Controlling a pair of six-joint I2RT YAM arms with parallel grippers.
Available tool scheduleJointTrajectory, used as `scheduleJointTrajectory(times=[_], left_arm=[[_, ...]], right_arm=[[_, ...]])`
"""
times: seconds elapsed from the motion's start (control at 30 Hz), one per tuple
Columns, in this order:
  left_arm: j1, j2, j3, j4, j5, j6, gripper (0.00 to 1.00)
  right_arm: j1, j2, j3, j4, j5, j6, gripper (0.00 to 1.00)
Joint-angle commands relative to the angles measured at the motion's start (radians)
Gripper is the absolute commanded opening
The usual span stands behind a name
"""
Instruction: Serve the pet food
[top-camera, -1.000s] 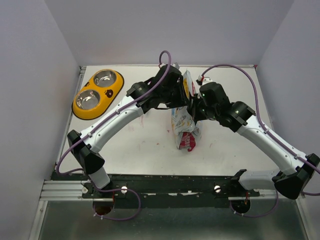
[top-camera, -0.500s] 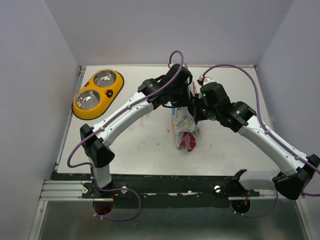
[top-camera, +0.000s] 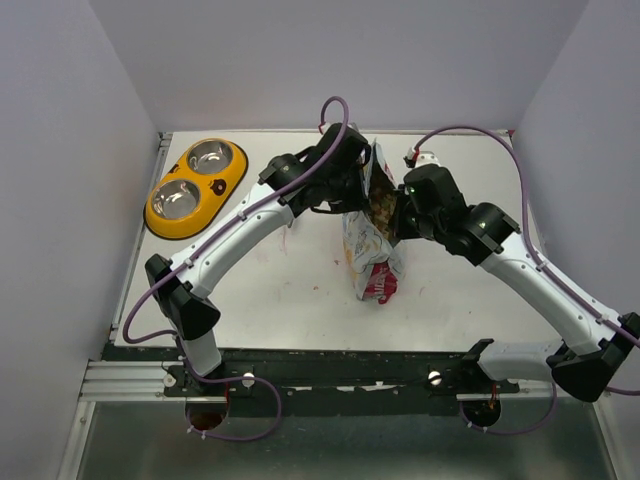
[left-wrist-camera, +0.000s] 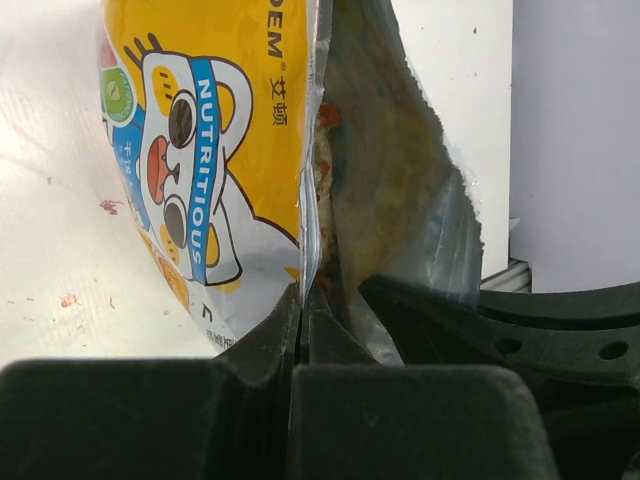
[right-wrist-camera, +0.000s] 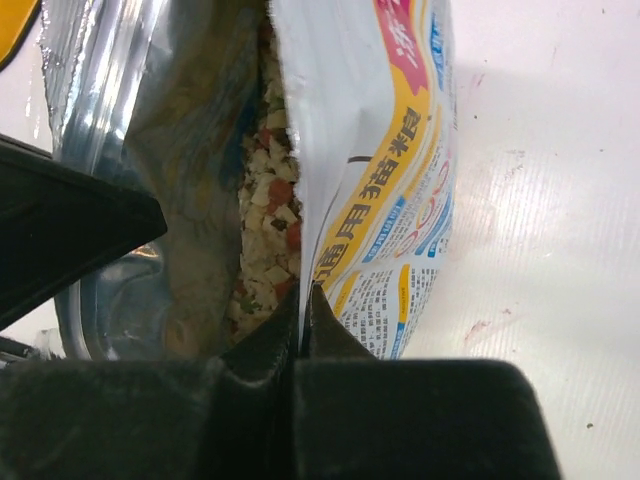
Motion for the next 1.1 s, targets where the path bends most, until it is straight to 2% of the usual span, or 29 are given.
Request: scheduleJointTrajectory(times=[0.0,0.1,0.27,0.4,0.57,0.67,0.73,0.9,1.07], left_arm=[[-0.001,-0.046,-0.005,0.032,0.024,-0.031,0.0],[-0.003,-0.05,-0.007,0.04,0.03,-0.029,0.0],[-0.001,-0.066,-0.031,0.052,0.035,-0.031,0.0],[-0.001,-0.075,-0.047,0.063,0.035,-0.037,0.0],[-0.001,-0.081,-0.038,0.047,0.021,-0.04,0.0],[-0.001,-0.084,-0.039,0.05,0.016,-0.047,0.0],[-0.001,-0.083,-0.039,0.053,0.016,-0.05,0.0],[-0.001,-0.072,-0.028,0.056,0.033,-0.061,0.0],[-0.001,-0.061,-0.01,0.05,0.035,-0.066,0.0]], right_arm=[[0.009,0.008,0.106,0.015,0.083,-0.017,0.06],[0.009,0.048,0.141,0.011,0.077,-0.02,0.18],[0.006,0.152,0.242,-0.03,0.122,-0.062,0.32],[0.005,0.25,0.333,-0.076,0.143,-0.109,0.33],[0.006,0.309,0.394,-0.156,0.273,-0.126,0.33],[0.005,0.298,0.396,-0.193,0.296,-0.112,0.47],[0.005,0.295,0.393,-0.224,0.304,-0.077,0.52],[0.005,0.286,0.361,-0.259,0.298,0.021,0.57],[0.006,0.338,0.432,-0.337,0.42,0.075,0.59]])
